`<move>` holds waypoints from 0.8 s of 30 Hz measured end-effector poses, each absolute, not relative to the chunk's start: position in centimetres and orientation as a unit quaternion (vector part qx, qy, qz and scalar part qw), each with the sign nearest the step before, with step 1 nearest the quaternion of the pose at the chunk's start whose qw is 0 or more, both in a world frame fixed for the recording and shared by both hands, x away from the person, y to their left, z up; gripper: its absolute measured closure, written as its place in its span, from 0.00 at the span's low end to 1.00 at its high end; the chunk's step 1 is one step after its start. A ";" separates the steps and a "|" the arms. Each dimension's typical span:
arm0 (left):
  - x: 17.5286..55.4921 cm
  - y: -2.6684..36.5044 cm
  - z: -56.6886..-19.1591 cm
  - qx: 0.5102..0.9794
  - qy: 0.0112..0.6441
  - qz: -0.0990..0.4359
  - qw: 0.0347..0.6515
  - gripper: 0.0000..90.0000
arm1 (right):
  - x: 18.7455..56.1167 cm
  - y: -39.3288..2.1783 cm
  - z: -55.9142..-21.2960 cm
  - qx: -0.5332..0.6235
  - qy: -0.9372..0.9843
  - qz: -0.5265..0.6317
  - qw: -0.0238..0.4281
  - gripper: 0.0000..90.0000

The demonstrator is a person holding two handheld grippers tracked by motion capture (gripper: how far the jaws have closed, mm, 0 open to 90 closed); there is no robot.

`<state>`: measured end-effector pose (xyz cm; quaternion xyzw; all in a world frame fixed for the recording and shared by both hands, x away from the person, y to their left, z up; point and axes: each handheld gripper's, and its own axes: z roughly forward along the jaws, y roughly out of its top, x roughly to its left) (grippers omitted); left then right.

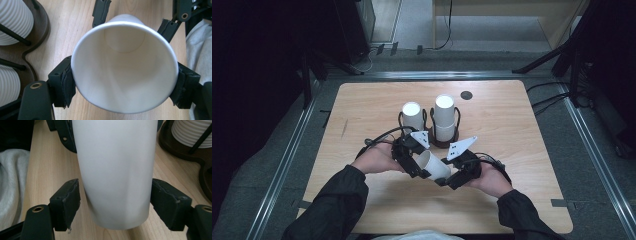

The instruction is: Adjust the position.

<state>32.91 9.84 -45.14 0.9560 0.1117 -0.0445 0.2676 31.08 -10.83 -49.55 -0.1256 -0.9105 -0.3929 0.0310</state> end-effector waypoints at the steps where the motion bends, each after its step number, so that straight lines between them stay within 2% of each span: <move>1: 32.8 9.7 -45.2 0.957 0.114 -0.046 0.264 0.24 | 31.1 -10.6 -49.7 -0.123 -0.911 -0.392 0.031 0.29; 11: 32.7 9.9 -45.3 0.955 0.125 -0.049 0.265 0.23 | 31.1 -9.9 -49.8 -0.113 -0.914 -0.390 0.028 0.35; 15: 32.8 10.1 -45.2 0.951 0.130 -0.053 0.275 0.20 | 31.2 -9.9 -49.6 -0.107 -0.914 -0.391 0.027 0.35; 19: 32.8 10.4 -45.0 0.942 0.137 -0.050 0.302 0.11 | 31.4 -10.1 -49.3 -0.108 -0.911 -0.398 0.028 0.35; 24: 32.9 11.0 -44.6 0.934 0.148 -0.042 0.322 0.10 | 31.5 -10.6 -48.9 -0.112 -0.906 -0.408 0.025 0.35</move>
